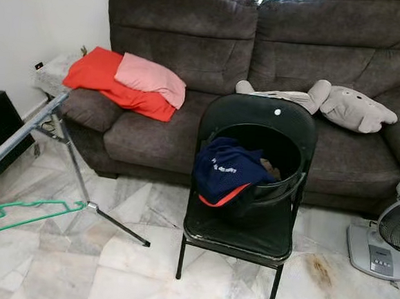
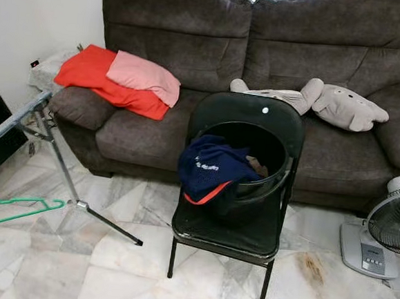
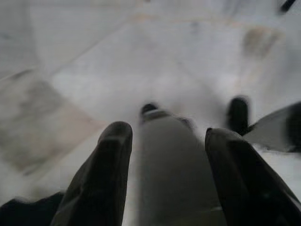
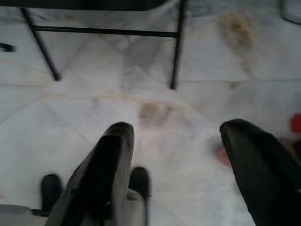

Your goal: Hang hanger

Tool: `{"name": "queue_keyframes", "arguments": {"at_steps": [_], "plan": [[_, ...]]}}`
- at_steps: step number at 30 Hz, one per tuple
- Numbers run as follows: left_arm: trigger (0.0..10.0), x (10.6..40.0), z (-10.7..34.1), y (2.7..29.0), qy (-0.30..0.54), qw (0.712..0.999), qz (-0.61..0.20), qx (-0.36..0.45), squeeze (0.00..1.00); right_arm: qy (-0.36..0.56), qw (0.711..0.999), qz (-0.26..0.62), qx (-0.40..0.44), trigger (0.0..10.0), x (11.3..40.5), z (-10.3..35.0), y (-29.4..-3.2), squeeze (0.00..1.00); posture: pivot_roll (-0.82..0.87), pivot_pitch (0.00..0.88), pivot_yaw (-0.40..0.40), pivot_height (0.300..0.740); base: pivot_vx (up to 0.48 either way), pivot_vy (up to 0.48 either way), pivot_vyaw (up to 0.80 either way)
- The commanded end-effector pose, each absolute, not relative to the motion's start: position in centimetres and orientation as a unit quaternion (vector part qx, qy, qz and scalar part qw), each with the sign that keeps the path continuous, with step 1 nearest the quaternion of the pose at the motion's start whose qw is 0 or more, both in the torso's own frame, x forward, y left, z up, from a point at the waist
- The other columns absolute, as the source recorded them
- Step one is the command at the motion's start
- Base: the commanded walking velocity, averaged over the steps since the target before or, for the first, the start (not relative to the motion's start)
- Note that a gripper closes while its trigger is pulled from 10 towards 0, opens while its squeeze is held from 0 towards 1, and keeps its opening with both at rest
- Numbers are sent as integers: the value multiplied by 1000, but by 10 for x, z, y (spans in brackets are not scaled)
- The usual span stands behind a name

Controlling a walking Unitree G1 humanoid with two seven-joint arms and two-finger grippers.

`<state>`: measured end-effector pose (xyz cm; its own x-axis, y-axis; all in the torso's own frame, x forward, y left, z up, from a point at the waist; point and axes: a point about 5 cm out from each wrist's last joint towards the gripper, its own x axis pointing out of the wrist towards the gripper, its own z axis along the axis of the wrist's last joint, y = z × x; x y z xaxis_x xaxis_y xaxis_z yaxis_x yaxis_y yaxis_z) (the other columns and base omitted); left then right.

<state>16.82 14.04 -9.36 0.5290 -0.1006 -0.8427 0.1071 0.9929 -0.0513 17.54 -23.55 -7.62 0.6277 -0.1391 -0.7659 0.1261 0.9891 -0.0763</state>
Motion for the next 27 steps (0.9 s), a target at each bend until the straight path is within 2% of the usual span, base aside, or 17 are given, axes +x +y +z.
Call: {"name": "queue_keyframes", "arguments": {"at_steps": [1,8,18,21,25,26,27], "plan": [[10000,160,-97,153,499,865,-49,11,0,413,909,-54,-9,10000,184,-74,-226,0,42,71,19,740,251,0,0],[10000,160,-97,153,499,865,-50,12,0,412,910,-54,-12,10000,184,-74,-226,0,40,67,21,740,249,0,620],[10000,159,-98,154,500,864,-51,16,0,413,909,-61,-5,10000,182,-75,-226,0,38,47,25,740,246,0,0],[10000,159,-98,154,500,864,-51,19,0,413,909,-61,-5,10000,182,-75,-226,0,37,40,27,740,0,0,0],[10000,160,-97,153,487,872,-51,11,0,413,909,-61,-4,10000,181,-76,-225,0,31,31,30,740,0,0,0],[10000,161,-96,154,476,878,-47,19,0,413,909,-62,-4,10000,181,-76,-225,0,30,26,31,740,0,0,0],[10000,163,-94,153,459,888,-42,-7,0,412,909,-62,-4,10000,180,-76,-225,0,29,22,33,740,0,0,0]]}}
